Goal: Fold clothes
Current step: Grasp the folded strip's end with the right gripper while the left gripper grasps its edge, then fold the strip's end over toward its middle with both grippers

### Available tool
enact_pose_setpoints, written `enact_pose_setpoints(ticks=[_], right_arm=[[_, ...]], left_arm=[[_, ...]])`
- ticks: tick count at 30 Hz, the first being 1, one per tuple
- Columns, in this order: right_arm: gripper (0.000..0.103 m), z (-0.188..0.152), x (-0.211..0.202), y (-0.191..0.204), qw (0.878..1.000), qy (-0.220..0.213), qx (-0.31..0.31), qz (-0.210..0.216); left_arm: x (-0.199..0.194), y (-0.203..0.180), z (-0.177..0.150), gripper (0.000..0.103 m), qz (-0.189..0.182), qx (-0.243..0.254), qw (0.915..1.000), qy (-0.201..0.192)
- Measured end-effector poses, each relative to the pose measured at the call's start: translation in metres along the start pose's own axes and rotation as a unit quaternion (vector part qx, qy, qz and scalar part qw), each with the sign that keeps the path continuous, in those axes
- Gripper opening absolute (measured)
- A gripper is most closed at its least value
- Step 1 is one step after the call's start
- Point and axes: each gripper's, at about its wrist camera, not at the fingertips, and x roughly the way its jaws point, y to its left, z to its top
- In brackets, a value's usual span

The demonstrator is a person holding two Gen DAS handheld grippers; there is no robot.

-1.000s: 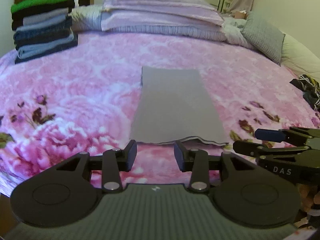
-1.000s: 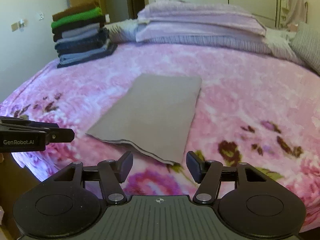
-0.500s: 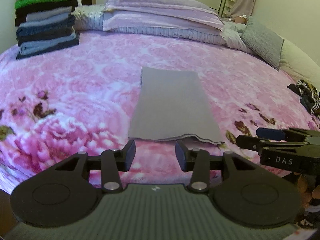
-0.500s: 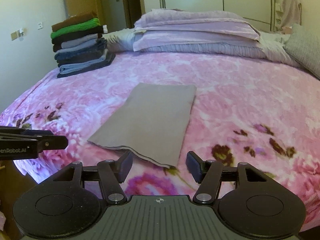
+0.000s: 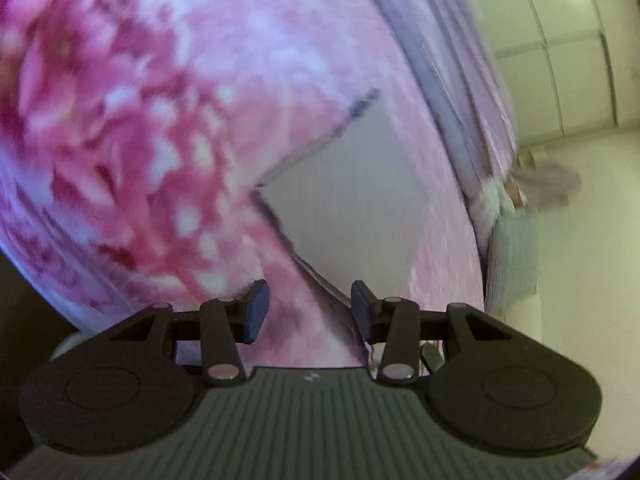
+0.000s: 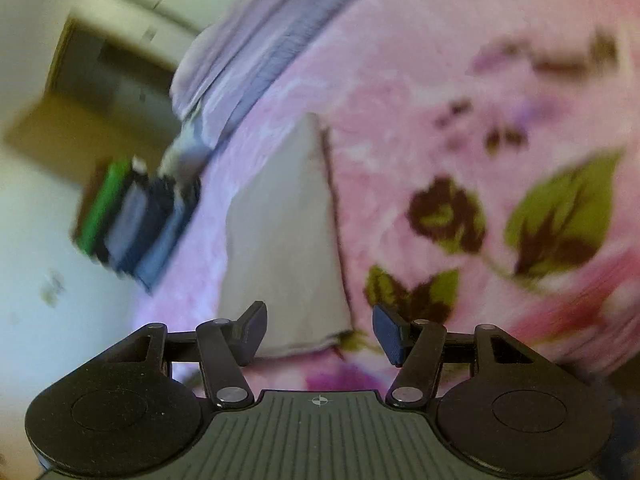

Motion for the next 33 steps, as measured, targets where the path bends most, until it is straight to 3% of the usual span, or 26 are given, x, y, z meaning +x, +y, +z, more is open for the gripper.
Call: enact_pose_setpoints(ticks=[4, 10, 12, 13, 14, 17, 20, 23, 26, 28, 29, 30, 33], right_arm=[[0.05, 0.008, 0.019, -0.008, 0.999, 0.011, 0.03, 0.021], [0.028, 0.014, 0.037, -0.007, 0.999, 0.032, 0.032, 0.022], [0.008, 0.013, 0.04, -0.009, 0.999, 0.036, 0.032, 0.019], [0.002, 0.01, 0.042, -0.012, 0.999, 0.038, 0.034, 0.016], [0.001, 0.009, 0.042, -0.014, 0.998, 0.037, 0.042, 0.017], [0.0, 0.004, 0.04, -0.011, 0.998, 0.034, 0.048, 0.023], [0.0, -0.009, 0.035, 0.001, 0.997, 0.047, 0.045, 0.037], [0.0, -0.031, 0.038, 0.02, 0.994, 0.082, 0.025, 0.063], [0.003, -0.052, 0.048, 0.036, 0.989, 0.13, -0.021, 0.063], [0.014, -0.051, 0.049, 0.039, 0.988, 0.142, -0.046, 0.035], [0.026, -0.046, 0.045, 0.037, 0.99, 0.13, -0.05, 0.027], [0.04, -0.039, 0.039, 0.035, 0.992, 0.115, -0.05, 0.023], [0.049, -0.009, 0.025, 0.025, 0.998, 0.06, -0.03, 0.02]], left_arm=[[0.009, -0.002, 0.006, 0.04, -0.007, -0.026, 0.9995, -0.017], [0.023, -0.006, 0.012, 0.039, -0.007, -0.038, 0.9987, -0.032], [0.023, -0.008, 0.011, 0.027, -0.001, -0.029, 0.9989, -0.037], [0.022, -0.008, 0.011, 0.005, 0.008, -0.019, 0.9989, -0.041], [0.022, -0.007, 0.012, 0.0, 0.01, -0.007, 0.999, -0.044], [0.014, -0.006, 0.017, 0.0, 0.01, 0.009, 0.9983, -0.057], [-0.007, -0.013, 0.028, 0.0, 0.017, 0.061, 0.9941, -0.087], [-0.031, -0.013, 0.043, 0.0, 0.039, 0.117, 0.9846, -0.124], [-0.04, -0.005, 0.051, 0.001, 0.061, 0.133, 0.9809, -0.128], [-0.044, 0.009, 0.052, 0.01, 0.059, 0.108, 0.9853, -0.119], [-0.045, 0.016, 0.05, 0.019, 0.049, 0.094, 0.9885, -0.108], [-0.046, 0.022, 0.048, 0.02, 0.039, 0.08, 0.991, -0.1], [-0.045, 0.029, 0.034, 0.027, 0.008, 0.06, 0.9951, -0.079]])
